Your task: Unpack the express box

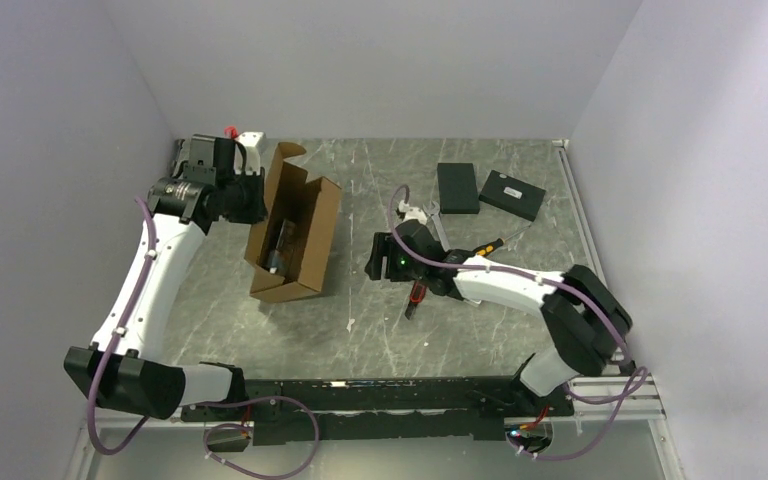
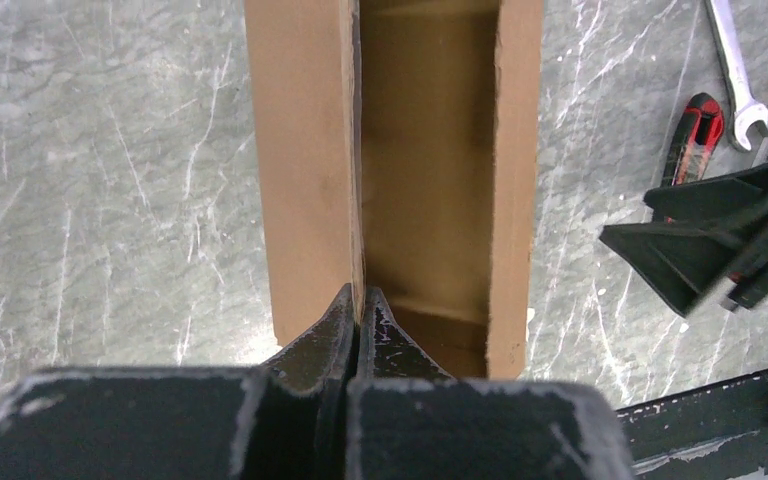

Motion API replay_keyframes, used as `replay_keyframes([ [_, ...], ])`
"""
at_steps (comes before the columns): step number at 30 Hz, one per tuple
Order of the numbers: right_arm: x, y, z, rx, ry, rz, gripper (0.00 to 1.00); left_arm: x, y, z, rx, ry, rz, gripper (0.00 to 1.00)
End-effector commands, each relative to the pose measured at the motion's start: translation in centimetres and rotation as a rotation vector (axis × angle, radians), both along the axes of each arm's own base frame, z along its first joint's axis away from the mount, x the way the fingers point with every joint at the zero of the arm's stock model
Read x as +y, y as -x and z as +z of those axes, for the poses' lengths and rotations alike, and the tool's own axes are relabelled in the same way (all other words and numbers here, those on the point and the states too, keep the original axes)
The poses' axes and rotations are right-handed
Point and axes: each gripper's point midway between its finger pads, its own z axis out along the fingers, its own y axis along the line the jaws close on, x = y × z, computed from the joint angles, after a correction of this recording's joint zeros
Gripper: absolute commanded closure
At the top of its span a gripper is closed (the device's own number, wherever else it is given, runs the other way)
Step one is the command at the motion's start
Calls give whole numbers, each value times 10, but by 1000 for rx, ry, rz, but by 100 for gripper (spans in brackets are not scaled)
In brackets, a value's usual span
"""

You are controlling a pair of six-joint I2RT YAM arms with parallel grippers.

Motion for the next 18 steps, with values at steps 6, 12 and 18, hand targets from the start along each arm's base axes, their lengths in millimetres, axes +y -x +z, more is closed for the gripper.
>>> replay_keyframes([
  [6, 55, 6, 131, -172, -265, 182, 27, -6, -10, 55, -150, 40, -23, 100],
  [12, 96, 9, 139, -104, -412, 265, 28, -6, -8, 57, -151, 42, -21, 100],
  [18, 103, -17, 94, 20, -291, 115, 25, -10, -3, 55, -150, 65, -36, 100],
])
